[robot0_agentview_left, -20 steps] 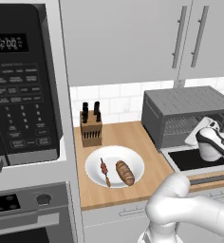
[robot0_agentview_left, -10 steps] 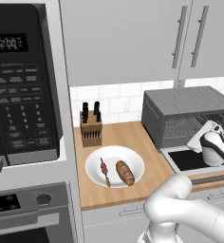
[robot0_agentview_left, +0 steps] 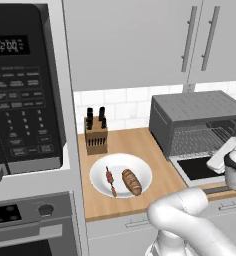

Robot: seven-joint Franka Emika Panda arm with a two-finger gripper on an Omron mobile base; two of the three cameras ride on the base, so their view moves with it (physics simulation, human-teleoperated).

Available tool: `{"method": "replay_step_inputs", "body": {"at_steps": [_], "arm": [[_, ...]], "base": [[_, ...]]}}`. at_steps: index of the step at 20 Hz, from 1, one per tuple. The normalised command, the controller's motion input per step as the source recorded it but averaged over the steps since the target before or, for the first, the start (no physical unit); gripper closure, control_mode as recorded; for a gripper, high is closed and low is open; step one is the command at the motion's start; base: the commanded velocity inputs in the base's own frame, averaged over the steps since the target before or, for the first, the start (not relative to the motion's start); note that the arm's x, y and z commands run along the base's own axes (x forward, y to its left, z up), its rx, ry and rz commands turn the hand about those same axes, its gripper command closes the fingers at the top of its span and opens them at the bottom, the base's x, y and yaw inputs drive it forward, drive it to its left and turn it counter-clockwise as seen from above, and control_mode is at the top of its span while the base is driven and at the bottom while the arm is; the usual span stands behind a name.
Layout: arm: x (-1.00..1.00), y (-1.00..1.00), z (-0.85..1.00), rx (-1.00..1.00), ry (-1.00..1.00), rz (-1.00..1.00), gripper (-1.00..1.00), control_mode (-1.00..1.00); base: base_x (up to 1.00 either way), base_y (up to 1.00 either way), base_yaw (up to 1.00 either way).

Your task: Pick up the kebab skewer and baguette bread, and place them inside the toaster oven. Close the toaster oven door and start by setting the timer.

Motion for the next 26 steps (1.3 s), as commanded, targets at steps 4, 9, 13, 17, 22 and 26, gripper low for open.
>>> {"method": "replay_step_inputs", "body": {"at_steps": [4, 9, 13, 17, 22, 26], "arm": [[-0.76, 0.00, 0.21, 0.03, 0.03, 0.00, 1.00, -1.00], [-0.66, 0.00, 0.09, 0.02, 0.07, 0.00, 1.00, -1.00], [-0.39, -0.01, 0.27, 0.01, 0.12, 0.00, 1.00, -1.00], [-0.48, 0.00, 0.35, 0.00, 0.08, 0.03, -1.00, -1.00], [-0.68, -0.10, 0.46, 0.00, 0.07, 0.09, -1.00, -1.00], [-0.86, -0.22, 0.78, 0.00, 0.06, 0.12, -1.00, -1.00]], "base": [[0.00, 0.00, 0.00], [0.00, 0.00, 0.00], [0.00, 0.00, 0.00], [0.00, 0.00, 0.00], [0.00, 0.00, 0.00], [0.00, 0.00, 0.00]]}}
